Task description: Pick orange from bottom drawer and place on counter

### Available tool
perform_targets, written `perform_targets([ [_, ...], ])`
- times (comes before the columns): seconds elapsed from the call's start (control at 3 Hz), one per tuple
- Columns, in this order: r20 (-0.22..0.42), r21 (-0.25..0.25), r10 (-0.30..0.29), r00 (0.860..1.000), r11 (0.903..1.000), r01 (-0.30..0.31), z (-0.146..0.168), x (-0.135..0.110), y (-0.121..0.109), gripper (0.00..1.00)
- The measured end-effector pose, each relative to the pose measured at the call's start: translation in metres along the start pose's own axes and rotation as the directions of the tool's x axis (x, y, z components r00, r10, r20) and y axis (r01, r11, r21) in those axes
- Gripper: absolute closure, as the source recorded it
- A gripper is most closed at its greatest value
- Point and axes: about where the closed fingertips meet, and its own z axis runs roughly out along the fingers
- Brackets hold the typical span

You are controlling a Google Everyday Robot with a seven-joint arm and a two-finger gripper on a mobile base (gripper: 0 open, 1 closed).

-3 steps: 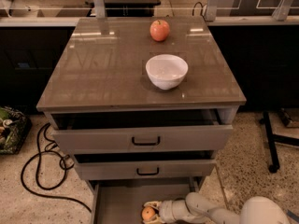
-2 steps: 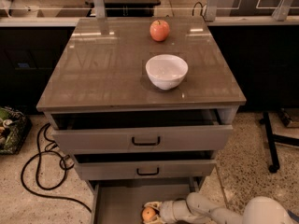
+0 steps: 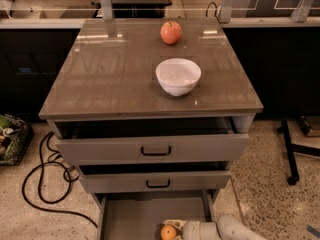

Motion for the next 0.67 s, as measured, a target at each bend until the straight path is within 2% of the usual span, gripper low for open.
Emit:
perform_targets([
  [0.33,0.01,0.064,-0.008,1.0,0.9979,0.008,-0.041,-0.028,0.01,1.0],
  [0.67,-0.009,0.144,-0.025,1.0,0.9892,0.026,-0.08,-0.061,0.021,1.0],
])
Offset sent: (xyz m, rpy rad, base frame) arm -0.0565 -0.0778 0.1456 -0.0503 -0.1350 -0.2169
